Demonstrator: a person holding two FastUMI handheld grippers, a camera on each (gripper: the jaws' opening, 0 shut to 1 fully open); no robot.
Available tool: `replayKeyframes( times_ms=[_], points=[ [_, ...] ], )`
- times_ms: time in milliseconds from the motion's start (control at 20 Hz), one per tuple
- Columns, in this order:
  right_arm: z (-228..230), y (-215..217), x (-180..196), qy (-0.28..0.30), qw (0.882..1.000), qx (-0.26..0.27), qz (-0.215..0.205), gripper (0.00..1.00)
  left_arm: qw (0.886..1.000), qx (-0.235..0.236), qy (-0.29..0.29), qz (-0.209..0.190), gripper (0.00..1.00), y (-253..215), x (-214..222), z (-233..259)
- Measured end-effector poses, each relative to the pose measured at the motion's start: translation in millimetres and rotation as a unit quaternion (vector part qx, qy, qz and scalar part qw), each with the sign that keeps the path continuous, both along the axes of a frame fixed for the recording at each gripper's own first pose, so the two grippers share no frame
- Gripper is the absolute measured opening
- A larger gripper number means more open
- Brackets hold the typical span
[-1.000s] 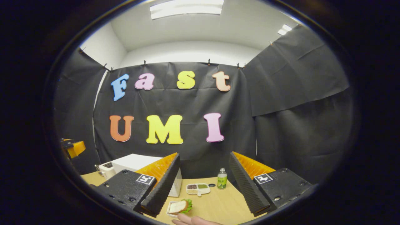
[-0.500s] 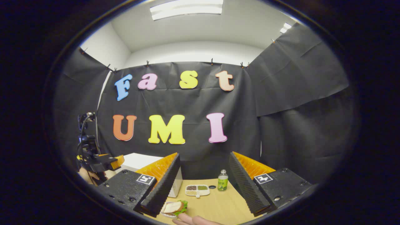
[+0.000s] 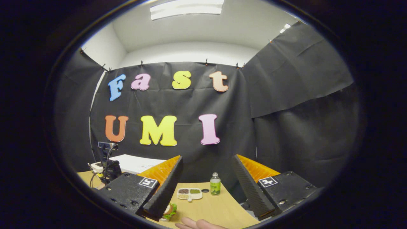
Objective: Open the microwave oven with the left hand, put the food in, and close the microwave oven.
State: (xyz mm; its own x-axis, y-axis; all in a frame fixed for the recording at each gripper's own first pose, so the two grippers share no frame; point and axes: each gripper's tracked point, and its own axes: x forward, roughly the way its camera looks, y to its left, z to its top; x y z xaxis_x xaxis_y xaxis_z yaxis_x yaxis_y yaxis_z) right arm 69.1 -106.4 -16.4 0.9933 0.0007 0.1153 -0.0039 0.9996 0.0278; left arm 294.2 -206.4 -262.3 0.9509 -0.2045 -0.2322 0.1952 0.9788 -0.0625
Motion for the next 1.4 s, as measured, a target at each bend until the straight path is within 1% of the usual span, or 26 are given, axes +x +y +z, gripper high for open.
replayKeyframes(
  times_ms=[50, 100, 150, 200, 250, 300, 350, 400, 550, 600, 650, 700, 750, 800, 850, 900, 950, 1000, 1050, 1100, 1150, 1200, 1250, 1300, 1350, 1400],
  points=[
    [-3.4, -2.7, 2.0, 0.003, 1.0, 0.002, -0.001, 1.0, 1.0, 0.011, 0.004, -0.002, 0.93, -1.8, 4.3, -12.0],
    [-8.3, -5.3, 4.6, 0.007, 1.0, 0.003, -0.002, 1.0, 1.0, 0.02, 0.004, -0.005, 0.89, -4.1, 6.5, -22.2],
    [-12.5, -6.0, 7.0, 0.011, 1.0, 0.002, -0.002, 1.0, 0.999, 0.033, 0.004, 0.003, 0.89, -1.6, 7.8, -31.5],
    [-16.3, -6.9, 9.0, 0.015, 1.0, -0.001, -0.001, 1.0, 0.999, 0.044, -0.025, 0.001, 0.75, -2.0, 8.2, -26.0],
    [-22.7, -7.6, 10.9, 0.023, 1.0, -0.003, 0.0, 1.0, 0.998, 0.058, -0.036, 0.001, 0.76, -2.9, 9.5, -26.6],
    [-28.5, -9.2, 13.9, 0.03, 1.0, -0.005, 0.0, 1.0, 0.997, 0.069, -0.043, 0.001, 0.85, -3.4, 10.1, -29.1],
    [-32.6, -9.4, 14.8, 0.034, 0.999, -0.006, -0.001, 1.0, 0.997, 0.066, -0.051, -0.002, 0.82, -3.7, 12.6, -28.4],
    [-36.0, -9.8, 16.7, 0.038, 0.999, -0.009, -0.001, 0.91, 0.997, 0.056, -0.047, -0.001, 0.76, -3.4, 12.0, -31.6],
    [-44.2, -11.3, 19.0, 0.043, 0.999, -0.013, -0.001, 0.91, 0.999, 0.009, -0.043, 0.0, 0.69, -1.1, 9.6, -27.9],
    [-46.3, -11.1, 19.4, 0.046, 0.999, -0.013, 0.0, 0.91, 0.999, 0.011, -0.045, -0.002, 0.64, -2.0, 10.9, -28.5],
    [-49.8, -11.0, 20.0, 0.05, 0.999, -0.013, 0.002, 0.91, 0.999, 0.02, -0.05, -0.005, 0.64, -2.0, 10.8, -27.7],
    [-52.0, -11.5, 20.3, 0.053, 0.999, -0.013, 0.002, 1.0, 0.998, 0.019, -0.051, -0.018, 0.48, -9.2, 9.7, -28.7],
    [-54.1, -13.3, 20.0, 0.055, 0.998, -0.013, 0.002, 1.0, 0.998, 0.014, -0.051, -0.025, 0.49, -15.0, 4.6, -25.4],
    [-55.7, -14.1, 20.3, 0.057, 0.998, -0.011, 0.002, 0.91, 0.998, 0.02, -0.05, -0.023, 0.22, -14.6, 9.4, -27.5],
    [-57.2, -15.0, 20.4, 0.058, 0.998, -0.01, 0.002, 1.0, 0.998, 0.021, -0.049, -0.021, 0.21, -13.3, 8.0, -28.2],
    [-57.7, -15.8, 21.1, 0.058, 0.998, -0.009, 0.002, 0.91, 0.998, 0.023, -0.048, -0.023, 0.21, -14.6, 9.1, -28.7],
    [-57.7, -15.3, 20.4, 0.055, 0.998, -0.008, 0.006, 1.0, 0.998, 0.032, -0.048, -0.027, 0.13, -13.1, 4.7, -28.2],
    [-57.3, -15.7, 21.2, 0.052, 0.999, -0.008, 0.006, 1.0, 0.998, 0.035, -0.048, -0.03, 0.12, -12.9, 5.3, -28.6],
    [-59.1, -17.8, 22.5, 0.052, 0.999, -0.008, 0.004, 1.0, 0.998, 0.024, -0.042, -0.031, 0.13, -15.3, 2.9, -28.2],
    [-60.7, -18.4, 23.4, 0.054, 0.999, -0.009, 0.003, 0.91, 0.998, 0.027, -0.048, -0.03, 0.0, -15.7, 6.9, -26.3],
    [-63.8, -18.3, 25.1, 0.057, 0.998, -0.008, 0.004, 0.91, 0.998, 0.036, -0.042, -0.034, 0.0, -15.2, 5.7, -29.8],
    [-66.3, -18.6, 26.7, 0.061, 0.998, -0.006, 0.004, 1.0, 0.998, 0.032, -0.047, -0.036, 0.0, -15.4, 4.8, -27.9],
    [-69.2, -20.8, 28.0, 0.065, 0.998, -0.005, 0.003, 0.91, 0.998, 0.034, -0.04, -0.04, 0.0, -15.3, 3.2, -28.9],
    [-71.3, -22.5, 28.7, 0.068, 0.998, -0.004, 0.002, 0.91, 0.998, 0.022, -0.037, -0.042, 0.0, -15.5, 0.2, -28.1],
    [-73.5, -22.7, 29.2, 0.07, 0.998, -0.002, 0.001, 1.0, 0.999, 0.011, -0.024, -0.042, 0.0, -14.4, -8.0, -30.2],
    [-74.3, -23.5, 28.0, 0.071, 0.997, -0.001, 0.0, 0.91, 0.998, 0.011, -0.039, -0.047, 0.0, -11.2, -15.3, -21.0]
  ],
)
